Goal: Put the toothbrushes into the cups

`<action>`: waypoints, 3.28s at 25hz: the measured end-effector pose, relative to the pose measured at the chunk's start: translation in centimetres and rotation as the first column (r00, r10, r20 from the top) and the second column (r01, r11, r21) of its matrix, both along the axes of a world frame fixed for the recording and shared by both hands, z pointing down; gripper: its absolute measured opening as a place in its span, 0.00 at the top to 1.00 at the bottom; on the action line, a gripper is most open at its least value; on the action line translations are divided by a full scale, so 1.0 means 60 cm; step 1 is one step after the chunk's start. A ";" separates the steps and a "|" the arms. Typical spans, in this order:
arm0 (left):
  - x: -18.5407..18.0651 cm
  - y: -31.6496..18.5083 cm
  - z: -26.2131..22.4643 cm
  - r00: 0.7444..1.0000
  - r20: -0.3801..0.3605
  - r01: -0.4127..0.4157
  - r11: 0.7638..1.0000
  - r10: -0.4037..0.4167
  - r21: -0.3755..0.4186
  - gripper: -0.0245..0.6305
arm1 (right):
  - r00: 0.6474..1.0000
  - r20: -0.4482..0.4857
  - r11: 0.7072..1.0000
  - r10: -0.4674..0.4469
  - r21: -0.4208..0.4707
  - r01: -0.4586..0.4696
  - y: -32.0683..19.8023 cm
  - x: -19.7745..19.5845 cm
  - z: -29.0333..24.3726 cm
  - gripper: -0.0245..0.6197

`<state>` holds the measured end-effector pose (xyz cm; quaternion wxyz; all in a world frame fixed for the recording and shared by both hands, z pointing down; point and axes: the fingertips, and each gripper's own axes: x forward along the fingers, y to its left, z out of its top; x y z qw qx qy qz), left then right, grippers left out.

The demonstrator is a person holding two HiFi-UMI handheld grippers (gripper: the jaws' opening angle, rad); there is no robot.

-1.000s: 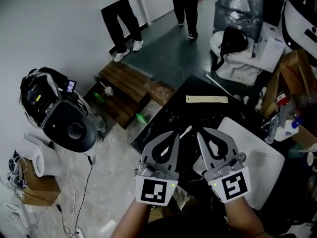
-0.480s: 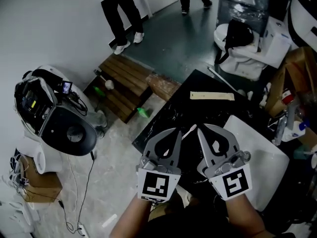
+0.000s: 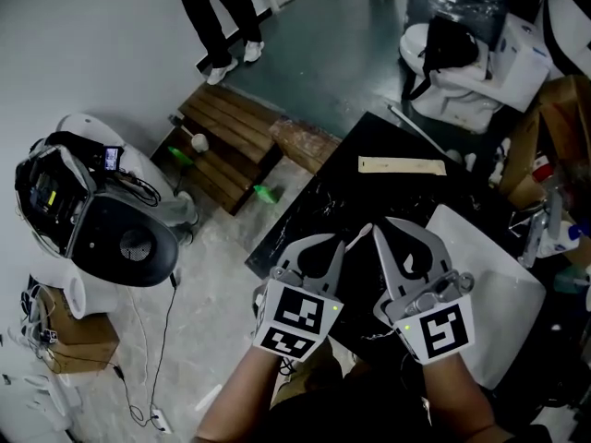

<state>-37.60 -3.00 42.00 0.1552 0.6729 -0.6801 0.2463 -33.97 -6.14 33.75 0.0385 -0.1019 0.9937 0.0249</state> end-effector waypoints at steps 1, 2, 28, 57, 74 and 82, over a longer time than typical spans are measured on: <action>0.000 -0.001 0.008 1.000 -0.023 -0.015 1.000 0.015 -0.025 0.95 | 1.000 -0.003 1.000 0.003 -0.002 -0.003 -0.003 -0.003 0.003 0.91; 0.001 -0.002 0.016 0.998 -0.047 -0.034 0.998 0.032 -0.050 0.95 | 1.000 -0.006 1.000 0.004 -0.004 -0.004 -0.005 -0.006 0.005 0.91; 0.014 -0.011 0.186 0.948 -0.294 -0.258 0.827 0.119 -0.499 0.80 | 0.996 -0.068 0.998 0.063 0.018 -0.062 -0.039 -0.026 0.054 0.91; -0.003 -0.019 0.236 0.973 -0.197 -0.224 0.727 0.124 -0.648 0.90 | 0.993 -0.092 0.996 0.079 0.052 -0.074 -0.047 -0.017 0.065 0.91; -0.008 -0.075 0.073 0.991 -0.122 -0.082 0.984 0.063 -0.160 0.90 | 0.994 -0.050 0.994 0.098 0.058 -0.096 -0.045 0.034 0.023 0.91; 0.018 -0.079 -0.021 0.999 -0.001 -0.034 0.996 0.034 0.081 0.90 | 0.996 -0.026 0.994 0.081 0.078 -0.079 -0.032 0.058 -0.002 0.91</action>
